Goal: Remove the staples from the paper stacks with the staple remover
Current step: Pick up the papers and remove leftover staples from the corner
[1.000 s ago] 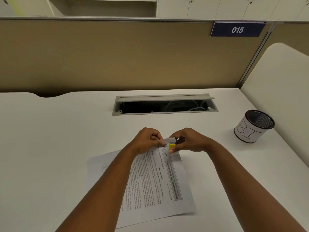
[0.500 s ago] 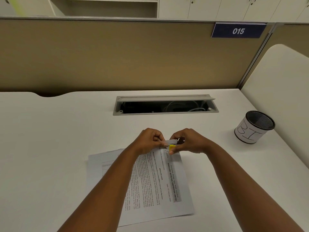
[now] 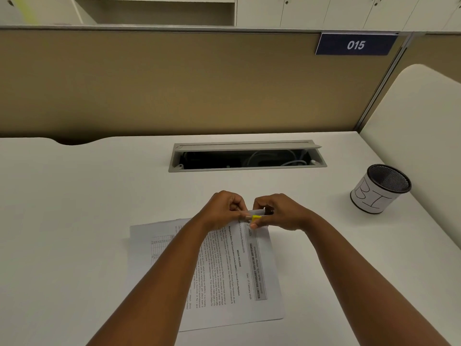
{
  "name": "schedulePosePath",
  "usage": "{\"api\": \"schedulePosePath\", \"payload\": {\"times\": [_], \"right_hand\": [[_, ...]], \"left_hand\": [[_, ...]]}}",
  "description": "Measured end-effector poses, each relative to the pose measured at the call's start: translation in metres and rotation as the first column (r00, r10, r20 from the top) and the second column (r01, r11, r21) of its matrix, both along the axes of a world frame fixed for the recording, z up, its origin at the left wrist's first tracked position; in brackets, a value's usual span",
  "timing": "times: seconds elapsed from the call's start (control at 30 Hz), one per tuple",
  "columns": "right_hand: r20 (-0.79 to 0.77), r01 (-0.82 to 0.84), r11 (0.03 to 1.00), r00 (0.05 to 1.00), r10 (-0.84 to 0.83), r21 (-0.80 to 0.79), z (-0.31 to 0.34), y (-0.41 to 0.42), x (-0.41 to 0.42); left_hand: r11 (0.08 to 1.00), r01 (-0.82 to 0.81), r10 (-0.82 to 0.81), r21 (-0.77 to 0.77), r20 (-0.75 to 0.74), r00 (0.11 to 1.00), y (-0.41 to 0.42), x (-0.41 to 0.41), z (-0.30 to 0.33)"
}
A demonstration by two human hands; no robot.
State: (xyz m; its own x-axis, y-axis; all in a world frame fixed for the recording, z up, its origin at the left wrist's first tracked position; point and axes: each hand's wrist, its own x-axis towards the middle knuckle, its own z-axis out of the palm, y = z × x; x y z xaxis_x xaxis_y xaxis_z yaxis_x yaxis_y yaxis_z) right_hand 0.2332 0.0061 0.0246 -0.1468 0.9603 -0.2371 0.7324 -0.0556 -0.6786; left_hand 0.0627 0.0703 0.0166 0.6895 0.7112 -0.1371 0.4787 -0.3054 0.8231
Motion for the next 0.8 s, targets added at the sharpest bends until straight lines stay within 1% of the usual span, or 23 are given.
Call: {"api": "schedulePosePath", "payload": {"times": [0.13,0.17,0.2,0.27,0.33,0.37,0.47,0.57,0.63,0.67,0.8], "right_hand": [[-0.030,-0.021,0.997,0.999,0.018,-0.074,-0.004,0.001,0.002],[-0.041,-0.003,0.997,0.999,-0.001,-0.078,-0.005,0.001,0.005],[-0.076,0.050,0.997,0.996,-0.055,-0.067,-0.006,-0.001,0.008],[-0.190,0.238,0.971,0.952,-0.239,-0.030,-0.010,-0.005,0.014],[-0.255,0.435,0.900,0.869,-0.423,-0.010,-0.017,-0.008,0.020],[-0.250,0.515,0.857,0.830,-0.499,0.001,-0.022,-0.008,0.023],[-0.142,0.679,0.732,0.731,-0.668,0.055,-0.038,-0.010,0.027],[0.021,0.753,0.640,0.645,-0.764,0.151,-0.051,-0.015,0.026],[0.097,0.779,0.592,0.586,-0.804,0.205,-0.057,-0.019,0.023],[0.139,0.771,0.594,0.578,-0.804,0.230,-0.060,-0.022,0.021],[0.345,0.685,0.665,0.572,-0.744,0.297,-0.069,-0.025,0.018]], "left_hand": [[1.000,0.004,-0.004,-0.008,-0.002,1.000,0.002,-0.002,-0.002],[1.000,-0.006,0.006,-0.010,0.004,1.000,0.002,-0.004,-0.003],[1.000,-0.020,0.020,-0.015,0.016,1.000,0.002,-0.005,-0.003],[0.998,-0.058,0.059,-0.029,0.045,0.997,0.004,-0.010,-0.004],[0.995,-0.097,0.098,-0.025,0.052,0.994,0.005,-0.014,-0.004],[0.993,-0.118,0.119,-0.019,0.056,0.991,0.005,-0.015,-0.005],[0.983,-0.184,0.184,-0.016,0.086,0.979,0.007,-0.017,-0.006],[0.965,-0.258,0.261,-0.039,0.119,0.958,0.007,-0.017,-0.007],[0.955,-0.291,0.295,-0.049,0.133,0.946,0.007,-0.017,-0.009],[0.952,-0.303,0.307,-0.054,0.142,0.941,0.008,-0.017,-0.009],[0.938,-0.341,0.347,-0.067,0.167,0.923,0.008,-0.018,-0.010]]}}
